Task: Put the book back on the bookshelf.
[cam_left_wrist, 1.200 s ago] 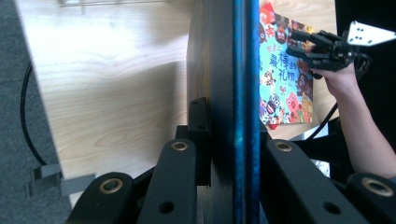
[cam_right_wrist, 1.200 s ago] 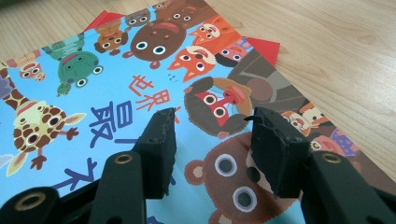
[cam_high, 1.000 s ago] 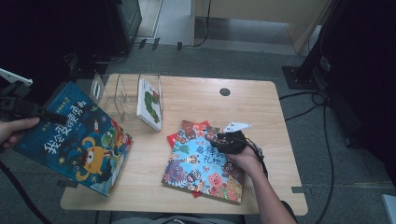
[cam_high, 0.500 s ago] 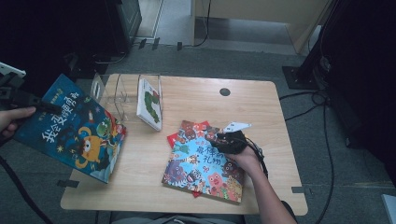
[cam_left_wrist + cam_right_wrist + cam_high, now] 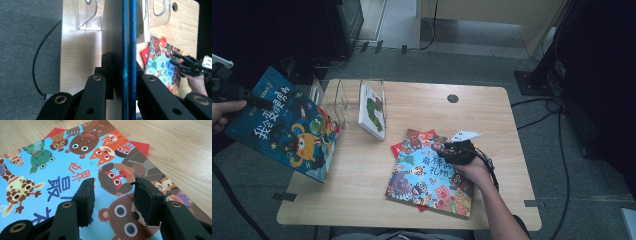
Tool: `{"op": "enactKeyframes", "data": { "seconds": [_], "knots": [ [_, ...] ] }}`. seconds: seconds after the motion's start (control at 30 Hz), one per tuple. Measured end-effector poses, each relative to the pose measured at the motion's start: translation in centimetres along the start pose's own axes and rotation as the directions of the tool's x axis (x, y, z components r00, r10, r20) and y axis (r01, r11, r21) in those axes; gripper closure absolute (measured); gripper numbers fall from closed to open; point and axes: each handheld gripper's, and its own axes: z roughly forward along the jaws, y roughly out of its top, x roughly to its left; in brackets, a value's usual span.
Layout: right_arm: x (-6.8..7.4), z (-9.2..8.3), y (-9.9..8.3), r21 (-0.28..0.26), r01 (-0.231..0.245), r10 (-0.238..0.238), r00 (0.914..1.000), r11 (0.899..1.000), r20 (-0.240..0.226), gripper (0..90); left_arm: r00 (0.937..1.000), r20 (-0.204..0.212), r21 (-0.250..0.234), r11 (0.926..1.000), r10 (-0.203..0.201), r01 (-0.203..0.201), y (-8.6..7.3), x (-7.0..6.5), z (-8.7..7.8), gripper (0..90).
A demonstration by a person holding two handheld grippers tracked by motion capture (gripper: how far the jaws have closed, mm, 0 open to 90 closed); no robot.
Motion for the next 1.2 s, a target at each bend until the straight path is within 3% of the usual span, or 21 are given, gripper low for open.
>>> {"op": "enactKeyframes", "data": {
  "seconds": [0.33, 0.47, 0.53, 0.77, 0.93, 1.03, 1.2],
  "knots": [
    [0.0, 0.1, 0.0, -0.007, 0.005, -0.005, 1.0000, 1.000, -0.002, 50.7, 0.9990, -0.017, -0.016, 0.9991, -0.040, 0.040, 2.3, 0.2, 0.6, 81.7],
    [0.0, 0.1, -0.1, -0.008, 0.003, -0.003, 1.0000, 1.000, 0.002, 50.9, 0.9988, -0.018, -0.023, 0.9987, -0.046, 0.046, 3.4, 0.0, 1.1, 81.6],
    [0.2, 0.1, -0.1, -0.008, 0.003, -0.003, 0.9999, 1.000, 0.013, 50.9, 0.9983, -0.028, -0.050, 0.9975, -0.050, 0.049, 4.2, -0.1, 1.4, 82.3],
    [0.4, 0.0, -0.1, -0.005, 0.011, -0.011, 0.9996, 1.000, 0.024, 50.9, 0.9973, -0.030, -0.055, 0.9964, -0.067, 0.065, 6.0, 0.0, 2.1, 83.1],
    [0.6, -0.1, -0.3, -0.003, 0.016, -0.016, 0.9993, 1.000, 0.035, 50.9, 0.9963, -0.056, -0.078, 0.9951, -0.065, 0.061, 7.2, 0.0, 3.0, 82.8],
    [0.6, -0.4, -0.5, -0.006, 0.012, -0.012, 0.9992, 1.000, 0.038, 50.5, 0.9974, -0.043, -0.100, 0.9935, -0.058, 0.053, 7.7, 0.0, 3.5, 82.8],
    [0.5, -0.9, -1.0, -0.011, -0.007, 0.007, 0.9994, 1.000, 0.035, 50.4, 0.9978, -0.027, -0.088, 0.9944, -0.060, 0.058, 8.5, 0.3, 4.5, 82.9]
  ]
}}
